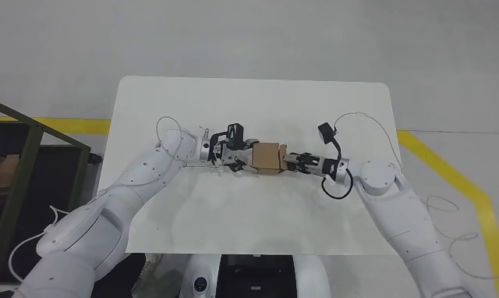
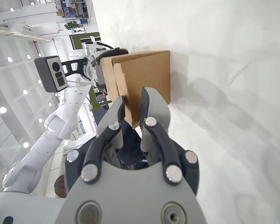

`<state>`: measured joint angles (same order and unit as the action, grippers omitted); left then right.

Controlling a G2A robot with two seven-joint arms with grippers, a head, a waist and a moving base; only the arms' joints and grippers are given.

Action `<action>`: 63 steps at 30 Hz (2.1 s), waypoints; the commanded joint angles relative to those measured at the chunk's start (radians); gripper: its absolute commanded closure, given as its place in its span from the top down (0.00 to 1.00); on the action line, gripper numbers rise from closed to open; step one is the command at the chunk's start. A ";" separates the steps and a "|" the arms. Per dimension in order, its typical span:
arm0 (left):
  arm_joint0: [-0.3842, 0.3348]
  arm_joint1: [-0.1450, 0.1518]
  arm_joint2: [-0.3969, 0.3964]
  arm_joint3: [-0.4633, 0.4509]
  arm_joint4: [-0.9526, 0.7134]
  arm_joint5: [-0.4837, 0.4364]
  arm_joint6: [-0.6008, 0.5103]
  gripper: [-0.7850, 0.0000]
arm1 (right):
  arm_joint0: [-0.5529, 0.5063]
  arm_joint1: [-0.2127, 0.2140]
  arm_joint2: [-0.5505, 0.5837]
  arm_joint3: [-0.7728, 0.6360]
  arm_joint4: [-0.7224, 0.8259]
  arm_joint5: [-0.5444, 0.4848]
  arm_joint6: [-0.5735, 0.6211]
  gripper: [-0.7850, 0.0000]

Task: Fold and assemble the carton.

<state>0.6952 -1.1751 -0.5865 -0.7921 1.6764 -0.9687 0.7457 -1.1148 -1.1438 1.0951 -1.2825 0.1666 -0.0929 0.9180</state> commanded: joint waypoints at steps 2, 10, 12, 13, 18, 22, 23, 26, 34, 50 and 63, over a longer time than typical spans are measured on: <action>0.001 0.000 -0.001 -0.002 0.000 -0.002 0.000 0.68 | 0.003 0.000 -0.003 -0.004 -0.008 0.006 -0.003 0.13; 0.004 0.003 -0.004 -0.007 0.002 -0.002 0.003 0.68 | 0.005 0.000 -0.008 -0.019 -0.023 0.023 -0.012 0.11; 0.004 0.003 -0.005 -0.009 0.003 -0.002 0.003 0.68 | 0.006 0.000 -0.009 -0.021 -0.023 0.025 -0.012 0.11; 0.005 0.004 -0.006 -0.010 0.003 -0.003 0.002 0.68 | 0.006 0.000 -0.010 -0.021 -0.025 0.026 -0.013 0.11; 0.007 0.005 -0.008 -0.013 0.002 -0.003 0.000 0.68 | 0.009 -0.001 -0.013 -0.019 -0.030 0.037 -0.022 0.09; 0.008 0.006 -0.009 -0.016 0.002 -0.008 -0.003 0.68 | 0.008 0.000 -0.011 -0.018 -0.028 0.035 -0.025 0.09; 0.008 0.006 -0.009 -0.016 0.002 -0.008 -0.003 0.69 | 0.008 0.000 -0.011 -0.019 -0.029 0.035 -0.023 0.09; 0.008 0.005 -0.009 -0.017 0.001 -0.010 -0.007 0.69 | 0.008 0.000 -0.015 -0.023 -0.032 0.038 -0.020 0.08; 0.008 0.003 -0.008 -0.019 0.001 -0.009 -0.010 0.68 | 0.025 -0.006 -0.037 -0.022 -0.039 0.047 -0.019 0.06; 0.009 0.000 -0.005 -0.007 0.002 -0.007 -0.004 0.68 | -0.005 0.002 -0.007 -0.054 -0.022 0.017 -0.024 0.31; 0.007 0.000 -0.005 -0.002 0.006 -0.005 0.005 0.68 | -0.020 0.008 0.018 -0.046 -0.012 -0.003 -0.036 0.00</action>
<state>0.7027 -1.1751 -0.5913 -0.7943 1.6823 -0.9740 0.7500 -1.1394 -1.1346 1.1165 -1.3357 0.1546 -0.0965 0.8823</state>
